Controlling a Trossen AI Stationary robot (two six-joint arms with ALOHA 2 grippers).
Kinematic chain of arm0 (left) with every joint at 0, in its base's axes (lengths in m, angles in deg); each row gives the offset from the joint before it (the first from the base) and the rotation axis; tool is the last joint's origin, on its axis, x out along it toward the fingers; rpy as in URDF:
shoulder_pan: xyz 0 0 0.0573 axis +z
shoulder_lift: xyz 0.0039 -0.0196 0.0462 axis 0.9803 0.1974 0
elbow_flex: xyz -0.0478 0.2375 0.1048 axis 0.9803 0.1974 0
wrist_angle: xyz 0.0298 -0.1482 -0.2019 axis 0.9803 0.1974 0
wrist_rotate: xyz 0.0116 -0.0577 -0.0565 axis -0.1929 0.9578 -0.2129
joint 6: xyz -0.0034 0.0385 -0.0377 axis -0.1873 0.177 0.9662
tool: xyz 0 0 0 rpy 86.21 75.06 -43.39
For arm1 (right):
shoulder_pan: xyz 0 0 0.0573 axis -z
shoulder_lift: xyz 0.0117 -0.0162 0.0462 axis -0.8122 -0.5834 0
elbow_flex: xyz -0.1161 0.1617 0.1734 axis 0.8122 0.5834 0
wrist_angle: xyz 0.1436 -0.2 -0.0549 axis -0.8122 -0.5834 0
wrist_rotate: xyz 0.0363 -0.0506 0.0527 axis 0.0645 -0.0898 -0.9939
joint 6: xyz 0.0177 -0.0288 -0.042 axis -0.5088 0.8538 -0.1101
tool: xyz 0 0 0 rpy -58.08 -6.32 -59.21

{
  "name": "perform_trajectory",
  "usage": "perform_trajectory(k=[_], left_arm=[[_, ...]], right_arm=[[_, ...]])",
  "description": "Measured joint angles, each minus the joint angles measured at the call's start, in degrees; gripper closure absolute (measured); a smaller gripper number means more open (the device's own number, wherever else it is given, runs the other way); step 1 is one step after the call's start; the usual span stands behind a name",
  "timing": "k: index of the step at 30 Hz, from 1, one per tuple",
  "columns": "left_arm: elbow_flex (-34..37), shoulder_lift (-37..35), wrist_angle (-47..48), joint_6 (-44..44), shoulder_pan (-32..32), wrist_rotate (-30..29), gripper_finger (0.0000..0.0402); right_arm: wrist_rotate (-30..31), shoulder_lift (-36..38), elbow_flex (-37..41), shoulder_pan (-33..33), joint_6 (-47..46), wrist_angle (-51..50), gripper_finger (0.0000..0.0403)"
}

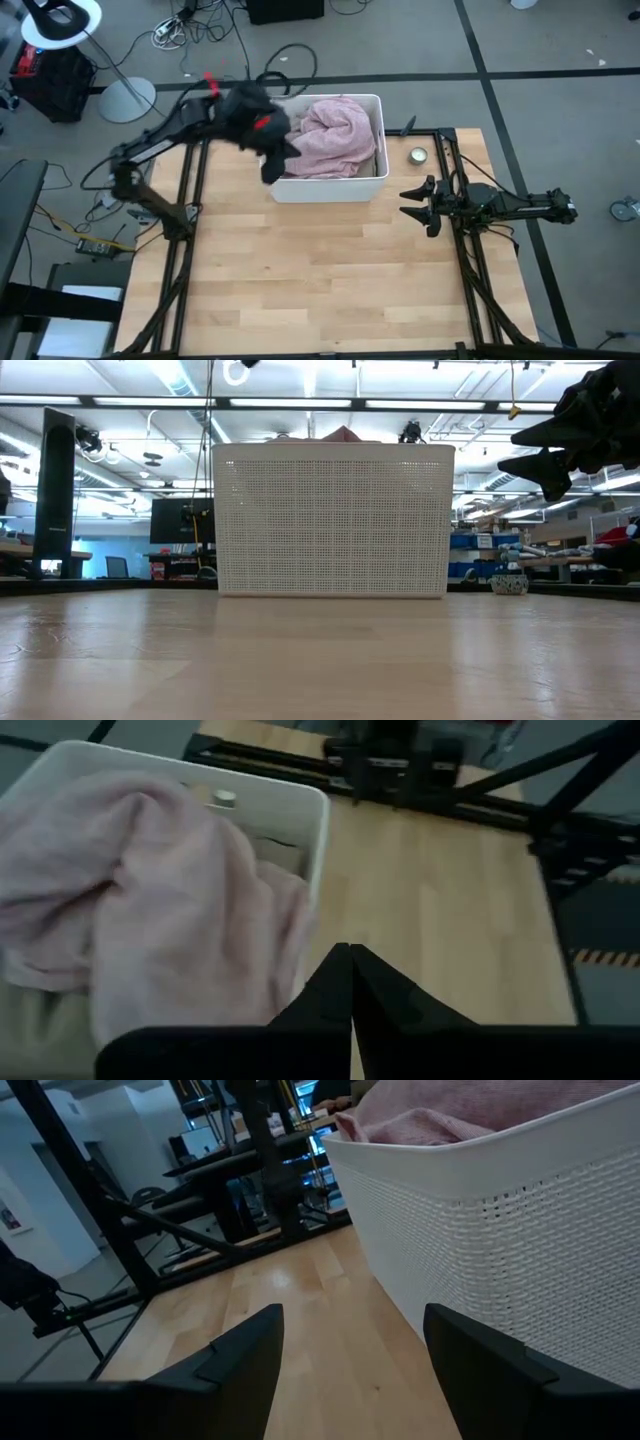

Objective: Sort clothes
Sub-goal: Return to Home Position

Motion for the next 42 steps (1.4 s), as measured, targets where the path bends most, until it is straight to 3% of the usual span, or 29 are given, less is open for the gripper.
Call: perform_trajectory(k=[3,9,18,31,36,42], left_arm=[[9.09,-6.48,-4.43,4.20,-2.82,-1.85,0.0396],[20.13,-13.90,-2.73,17.94,-6.03,-1.77,0.0396],[40.14,-22.65,-15.04,13.94,-14.66,-4.33,0.0396],[75.95,-38.00,-54.30,12.19,-19.00,-4.91,0.0396],[87.59,-41.10,-65.48,8.68,-18.99,-5.00,0.0396],[99.65,-42.79,-86.09,10.20,-18.99,-6.56,0.0396]], right_arm=[[0.00,0.00,0.00,0.00,0.00,0.00,0.0158],[0.00,0.00,0.00,0.00,0.00,0.00,0.0158],[0.00,0.00,0.00,0.00,0.00,0.00,0.0158],[-0.01,0.00,0.00,0.02,0.00,1.09,0.0158],[0.00,0.00,0.00,0.00,0.00,1.52,0.0158],[0.00,0.00,0.00,0.00,0.00,2.11,0.0158]])
